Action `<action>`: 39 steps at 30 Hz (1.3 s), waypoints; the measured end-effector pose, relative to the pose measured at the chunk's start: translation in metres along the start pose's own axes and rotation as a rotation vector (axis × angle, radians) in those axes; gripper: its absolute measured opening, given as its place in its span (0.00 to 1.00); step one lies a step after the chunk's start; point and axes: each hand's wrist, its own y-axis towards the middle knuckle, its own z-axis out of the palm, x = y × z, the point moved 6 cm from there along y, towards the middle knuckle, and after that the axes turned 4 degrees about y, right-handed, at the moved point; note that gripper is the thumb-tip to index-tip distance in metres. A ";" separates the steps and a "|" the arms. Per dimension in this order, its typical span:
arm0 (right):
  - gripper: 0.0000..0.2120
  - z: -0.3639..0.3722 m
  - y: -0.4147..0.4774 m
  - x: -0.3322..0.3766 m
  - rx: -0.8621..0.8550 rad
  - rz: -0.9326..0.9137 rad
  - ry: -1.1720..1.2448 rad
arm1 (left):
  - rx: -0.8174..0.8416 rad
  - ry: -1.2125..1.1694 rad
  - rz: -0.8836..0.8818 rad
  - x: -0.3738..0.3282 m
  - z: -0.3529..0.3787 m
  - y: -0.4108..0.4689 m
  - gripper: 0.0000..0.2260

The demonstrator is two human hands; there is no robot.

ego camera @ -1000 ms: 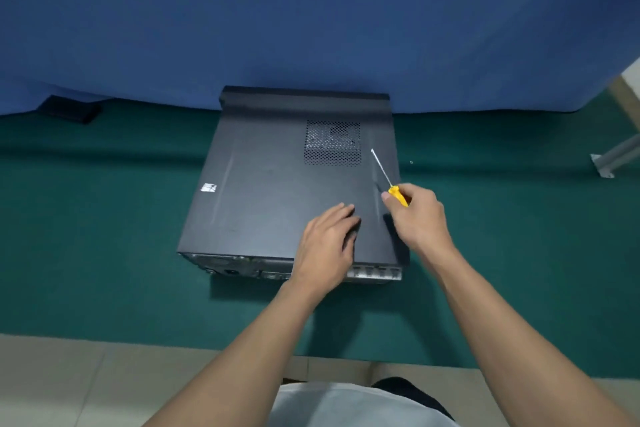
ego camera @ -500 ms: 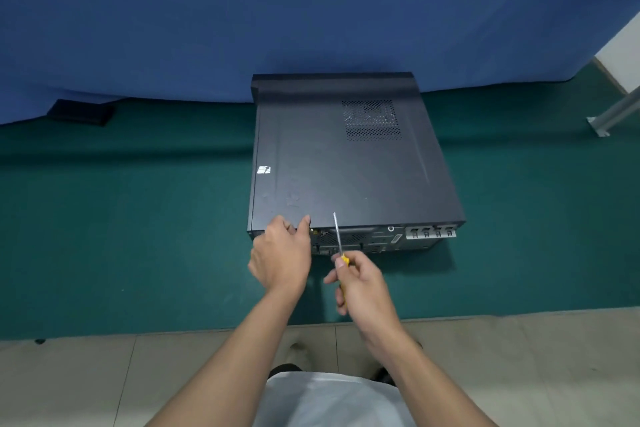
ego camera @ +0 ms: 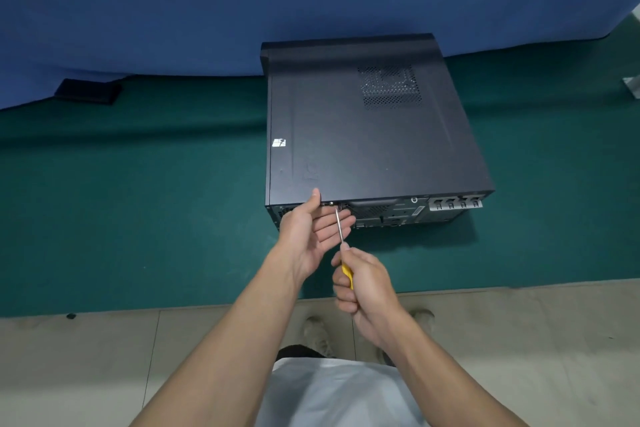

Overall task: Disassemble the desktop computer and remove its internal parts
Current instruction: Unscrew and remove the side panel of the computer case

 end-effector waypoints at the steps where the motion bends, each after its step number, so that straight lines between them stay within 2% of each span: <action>1: 0.12 0.001 0.002 0.000 0.011 0.005 0.031 | -0.018 -0.002 0.010 -0.001 0.000 0.000 0.20; 6: 0.12 0.007 0.009 0.001 0.074 0.027 0.128 | -0.100 -0.010 0.047 -0.004 0.001 -0.004 0.18; 22: 0.13 0.008 0.012 -0.009 0.216 0.161 0.392 | -0.144 0.006 0.039 -0.005 0.002 -0.003 0.17; 30: 0.12 0.017 0.012 -0.013 0.473 0.378 0.652 | -0.154 0.007 0.058 -0.007 0.002 -0.003 0.17; 39: 0.15 0.022 0.015 -0.016 0.521 0.375 0.671 | -0.151 0.015 0.047 -0.007 0.001 -0.002 0.17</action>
